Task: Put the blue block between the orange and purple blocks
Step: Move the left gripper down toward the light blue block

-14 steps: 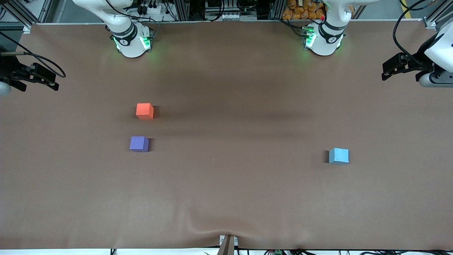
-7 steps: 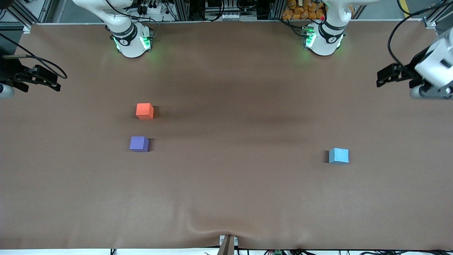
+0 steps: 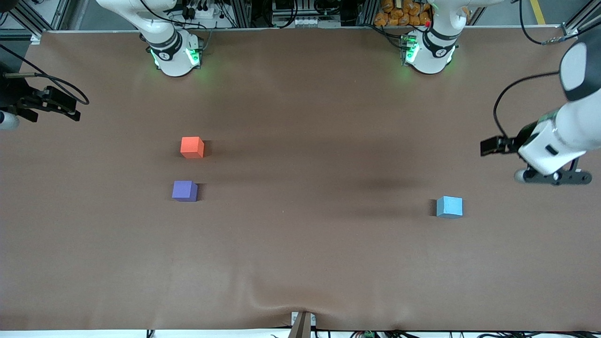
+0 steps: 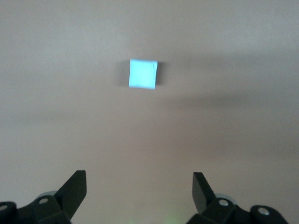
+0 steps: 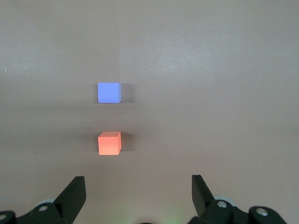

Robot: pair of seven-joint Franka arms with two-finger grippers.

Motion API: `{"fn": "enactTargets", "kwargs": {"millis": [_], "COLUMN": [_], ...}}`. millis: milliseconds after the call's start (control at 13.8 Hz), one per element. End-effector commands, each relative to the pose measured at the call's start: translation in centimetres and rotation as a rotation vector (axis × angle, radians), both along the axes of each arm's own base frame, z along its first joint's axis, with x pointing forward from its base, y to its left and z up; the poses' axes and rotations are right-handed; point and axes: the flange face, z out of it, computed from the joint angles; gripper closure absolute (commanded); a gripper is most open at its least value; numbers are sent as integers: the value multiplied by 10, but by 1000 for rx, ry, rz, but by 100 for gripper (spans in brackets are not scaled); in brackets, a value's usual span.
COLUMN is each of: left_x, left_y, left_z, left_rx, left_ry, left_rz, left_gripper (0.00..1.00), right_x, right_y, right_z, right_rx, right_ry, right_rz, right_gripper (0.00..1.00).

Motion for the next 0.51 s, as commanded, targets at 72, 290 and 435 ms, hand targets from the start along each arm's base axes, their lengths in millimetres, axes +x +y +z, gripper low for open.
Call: {"fn": "enactTargets", "kwargs": {"millis": [72,290,435], "left_x": [23,45,57], "left_y": [1,-5,0], "left_z": [-39,-90,-134], "left_rx": [1,-5,47], "left_ry": [-84,-94,-84], "left_rz": [-6,-1,-29], "left_gripper": [0,0,0], "right_x": [-1,-1,-1], "right_y": [-1,-1,-1], "right_z": [3,4,4], "right_rx": [6,6,6], "right_ry": [5,4,4], "right_rz": [7,7,7], "right_gripper": [0,0,0]}}
